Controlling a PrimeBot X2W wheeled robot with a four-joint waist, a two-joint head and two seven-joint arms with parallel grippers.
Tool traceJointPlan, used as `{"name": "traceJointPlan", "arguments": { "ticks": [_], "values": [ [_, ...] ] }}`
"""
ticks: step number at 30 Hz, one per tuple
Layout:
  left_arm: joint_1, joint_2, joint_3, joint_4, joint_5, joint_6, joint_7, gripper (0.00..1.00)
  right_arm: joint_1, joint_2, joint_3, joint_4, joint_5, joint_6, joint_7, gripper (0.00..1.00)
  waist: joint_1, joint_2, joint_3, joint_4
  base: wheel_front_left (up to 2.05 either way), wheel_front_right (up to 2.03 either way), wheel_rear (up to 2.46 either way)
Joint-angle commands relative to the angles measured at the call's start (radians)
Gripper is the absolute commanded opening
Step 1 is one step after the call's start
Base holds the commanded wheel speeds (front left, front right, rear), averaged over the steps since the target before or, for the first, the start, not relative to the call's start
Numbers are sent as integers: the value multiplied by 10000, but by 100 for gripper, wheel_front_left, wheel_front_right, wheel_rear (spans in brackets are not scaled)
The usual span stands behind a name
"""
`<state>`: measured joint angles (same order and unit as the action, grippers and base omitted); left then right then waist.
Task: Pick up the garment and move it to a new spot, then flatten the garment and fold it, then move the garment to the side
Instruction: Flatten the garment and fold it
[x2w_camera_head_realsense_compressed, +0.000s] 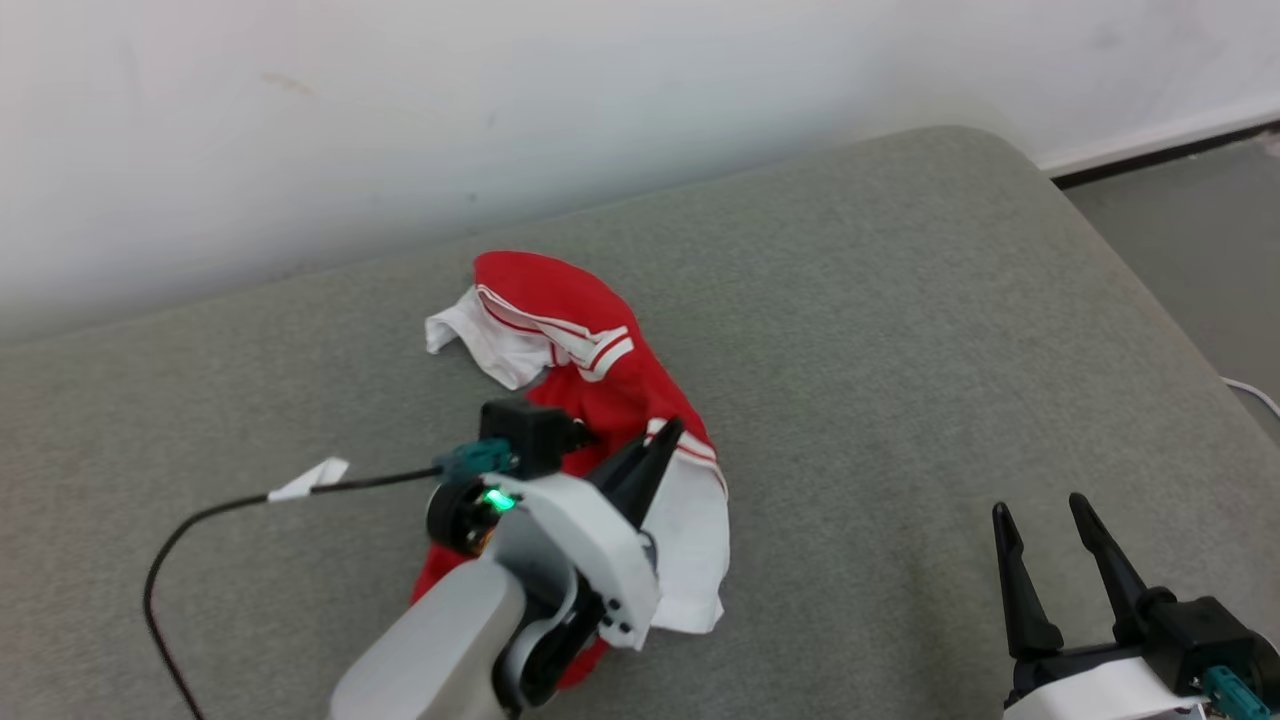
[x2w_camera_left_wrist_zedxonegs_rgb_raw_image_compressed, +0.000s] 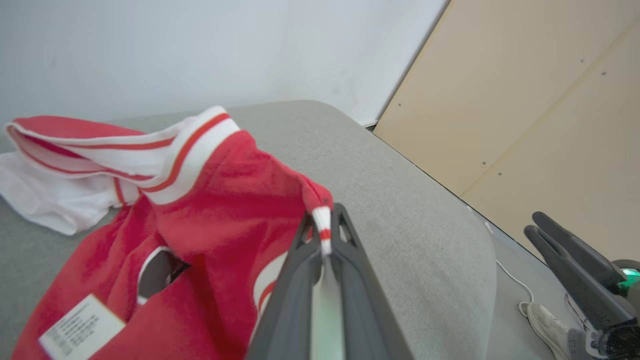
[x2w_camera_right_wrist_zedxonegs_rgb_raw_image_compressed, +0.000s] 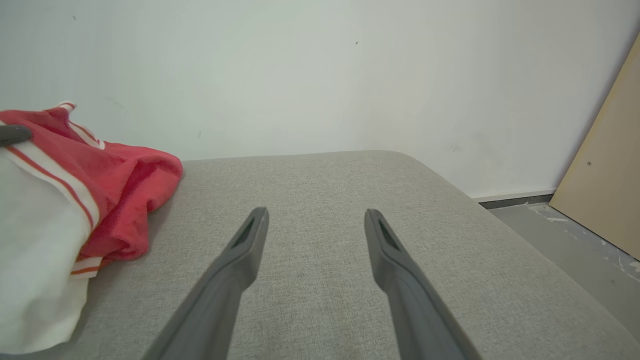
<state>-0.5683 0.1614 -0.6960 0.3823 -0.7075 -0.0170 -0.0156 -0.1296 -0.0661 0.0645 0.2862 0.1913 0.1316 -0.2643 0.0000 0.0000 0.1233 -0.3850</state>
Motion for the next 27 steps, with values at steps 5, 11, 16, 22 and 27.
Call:
{"name": "traceJointPlan", "arguments": {
  "ticks": [5, 11, 16, 22, 27],
  "values": [
    [-966, -340, -405, -105, 364, -112, 551, 0, -312, 94, 68, -48, 225, -20, 1, 100, 0, 0, 436, -800, 0, 0, 0],
    [-1970, -784, -794, 349, 541, -203, 814, 0, -404, 152, 30, -74, 328, -19, 1, 100, 0, 0, 800, -1385, 0, 0, 0],
    [-2573, -1051, -1109, 744, 180, -359, 704, 0, -453, 152, 49, -119, 551, -19, -1, 100, 0, 0, 983, -1603, 0, 0, 0],
    [-2955, -1098, -1842, 708, -742, -200, 233, 100, -544, 149, 117, -89, 716, -19, -1, 100, 0, 0, 1026, -1628, 0, 0, 0],
    [-2900, -1092, -2441, 148, -2124, -18, 29, 100, -524, 146, 59, -56, 642, -19, 1, 100, 0, 0, 923, -1341, 0, 0, 0]
  ]
}}
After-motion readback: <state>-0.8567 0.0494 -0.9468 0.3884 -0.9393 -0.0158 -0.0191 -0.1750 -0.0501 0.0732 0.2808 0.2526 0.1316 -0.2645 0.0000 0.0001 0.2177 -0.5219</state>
